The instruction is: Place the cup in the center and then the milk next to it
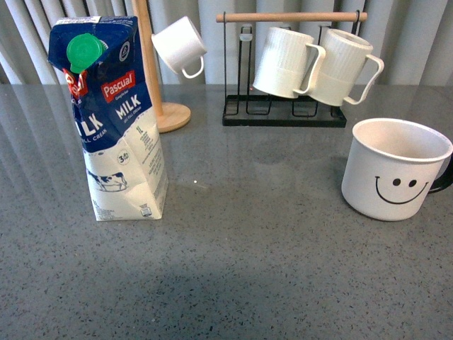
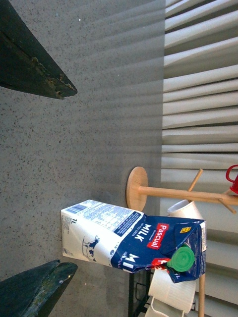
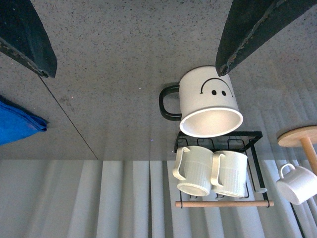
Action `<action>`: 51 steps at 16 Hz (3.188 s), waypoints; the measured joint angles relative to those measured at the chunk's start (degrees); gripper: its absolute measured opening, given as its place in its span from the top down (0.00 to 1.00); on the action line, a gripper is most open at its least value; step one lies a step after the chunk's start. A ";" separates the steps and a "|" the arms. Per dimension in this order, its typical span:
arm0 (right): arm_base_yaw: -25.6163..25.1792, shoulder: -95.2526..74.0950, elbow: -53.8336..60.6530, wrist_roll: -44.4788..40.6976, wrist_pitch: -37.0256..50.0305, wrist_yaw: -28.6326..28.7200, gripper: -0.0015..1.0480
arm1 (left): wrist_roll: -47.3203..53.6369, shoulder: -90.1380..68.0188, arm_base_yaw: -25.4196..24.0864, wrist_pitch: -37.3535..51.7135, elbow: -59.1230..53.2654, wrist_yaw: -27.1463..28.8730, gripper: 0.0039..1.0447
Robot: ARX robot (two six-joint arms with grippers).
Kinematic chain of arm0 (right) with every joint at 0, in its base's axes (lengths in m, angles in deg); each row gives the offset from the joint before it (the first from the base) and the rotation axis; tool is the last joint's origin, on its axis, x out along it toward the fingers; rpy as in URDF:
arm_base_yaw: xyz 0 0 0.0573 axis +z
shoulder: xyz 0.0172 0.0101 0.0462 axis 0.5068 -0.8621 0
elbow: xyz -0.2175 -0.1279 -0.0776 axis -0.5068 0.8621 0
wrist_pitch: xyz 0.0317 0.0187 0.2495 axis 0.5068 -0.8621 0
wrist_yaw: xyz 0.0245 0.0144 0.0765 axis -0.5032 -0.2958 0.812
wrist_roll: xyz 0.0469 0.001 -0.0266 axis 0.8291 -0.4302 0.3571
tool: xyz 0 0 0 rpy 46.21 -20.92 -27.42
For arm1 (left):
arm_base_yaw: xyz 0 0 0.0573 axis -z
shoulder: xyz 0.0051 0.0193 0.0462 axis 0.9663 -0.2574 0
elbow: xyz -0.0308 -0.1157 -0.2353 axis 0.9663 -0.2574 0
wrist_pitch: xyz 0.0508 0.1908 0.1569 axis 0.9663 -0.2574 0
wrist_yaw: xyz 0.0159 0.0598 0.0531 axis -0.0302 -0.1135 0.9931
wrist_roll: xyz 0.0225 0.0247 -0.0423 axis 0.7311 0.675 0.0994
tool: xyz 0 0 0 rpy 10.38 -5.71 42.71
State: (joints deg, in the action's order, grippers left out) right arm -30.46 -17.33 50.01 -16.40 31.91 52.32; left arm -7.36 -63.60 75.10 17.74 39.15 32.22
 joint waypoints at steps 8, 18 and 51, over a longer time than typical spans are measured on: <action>0.00 0.00 0.02 0.00 0.00 0.00 0.06 | 0.00 0.00 0.00 0.00 0.00 0.00 0.06; 0.00 0.00 0.02 0.00 -0.02 0.00 0.06 | -0.02 0.00 0.00 0.00 0.00 0.02 0.06; 2.64 -101.50 -69.09 -18.43 -14.32 16.52 0.06 | 0.00 0.00 0.00 0.02 0.00 0.00 0.06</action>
State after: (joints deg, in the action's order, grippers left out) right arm -27.82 -118.84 -19.08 -34.83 17.59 68.84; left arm -7.36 -63.60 75.10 17.76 39.15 32.22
